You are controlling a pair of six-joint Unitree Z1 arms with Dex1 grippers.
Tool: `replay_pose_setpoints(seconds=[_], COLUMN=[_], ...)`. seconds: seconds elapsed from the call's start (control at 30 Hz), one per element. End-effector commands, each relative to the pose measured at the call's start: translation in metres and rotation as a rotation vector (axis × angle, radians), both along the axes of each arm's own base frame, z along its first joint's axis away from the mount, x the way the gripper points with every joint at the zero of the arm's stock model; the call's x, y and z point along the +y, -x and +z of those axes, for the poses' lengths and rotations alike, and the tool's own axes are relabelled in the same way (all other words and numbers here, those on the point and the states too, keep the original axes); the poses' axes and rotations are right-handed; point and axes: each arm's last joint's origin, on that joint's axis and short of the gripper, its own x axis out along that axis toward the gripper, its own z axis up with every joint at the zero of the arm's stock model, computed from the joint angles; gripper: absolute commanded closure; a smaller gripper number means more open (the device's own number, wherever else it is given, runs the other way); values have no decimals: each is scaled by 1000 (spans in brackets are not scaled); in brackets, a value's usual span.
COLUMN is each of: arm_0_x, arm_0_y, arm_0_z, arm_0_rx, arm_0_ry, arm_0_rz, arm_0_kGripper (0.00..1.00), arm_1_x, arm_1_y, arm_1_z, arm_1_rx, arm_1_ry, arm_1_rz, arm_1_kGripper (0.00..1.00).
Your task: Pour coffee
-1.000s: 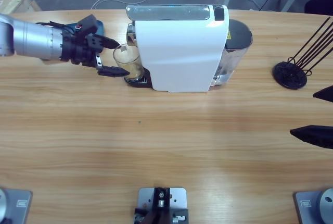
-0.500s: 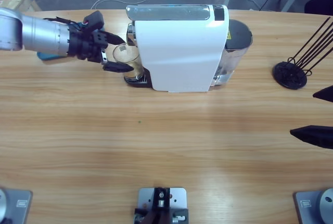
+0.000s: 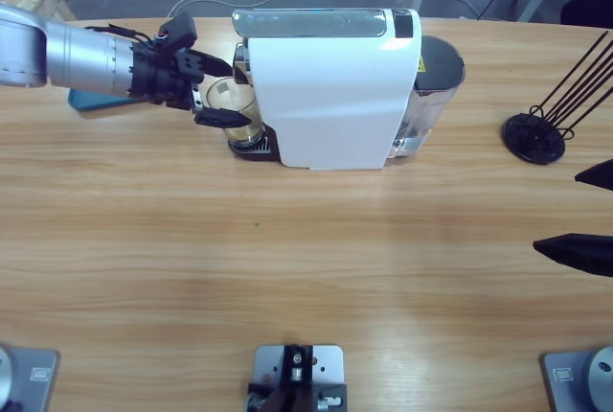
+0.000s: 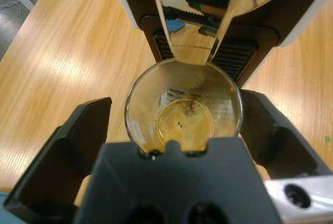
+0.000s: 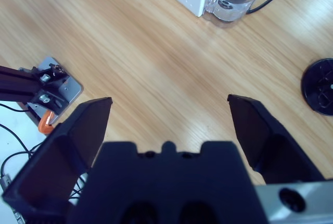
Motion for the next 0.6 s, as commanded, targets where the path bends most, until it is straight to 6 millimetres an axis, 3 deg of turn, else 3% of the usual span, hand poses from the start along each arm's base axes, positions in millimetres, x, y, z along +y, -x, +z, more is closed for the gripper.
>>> replay_pose_setpoints(seconds=[0.03,0.1,0.37,0.6], arm_0_x=[-4,-4,8,48], arm_0_y=[0,1,10,33], arm_0_z=[-21,-21,-17,15], arm_0_rx=[57,56,69,27], arm_0_ry=[-19,-17,-14,-3], arm_0_rz=[-13,-18,-2,143], arm_0_kGripper=[708,998,1000,1000], arm_1_x=[0,-1,-1,2], arm_1_y=[0,0,0,-3], arm_1_z=[-11,-11,-12,-11], arm_1_rx=[28,29,27,9], arm_1_ry=[30,30,33,15], arm_1_rz=[7,7,6,5], arm_1_kGripper=[4,4,4,4])
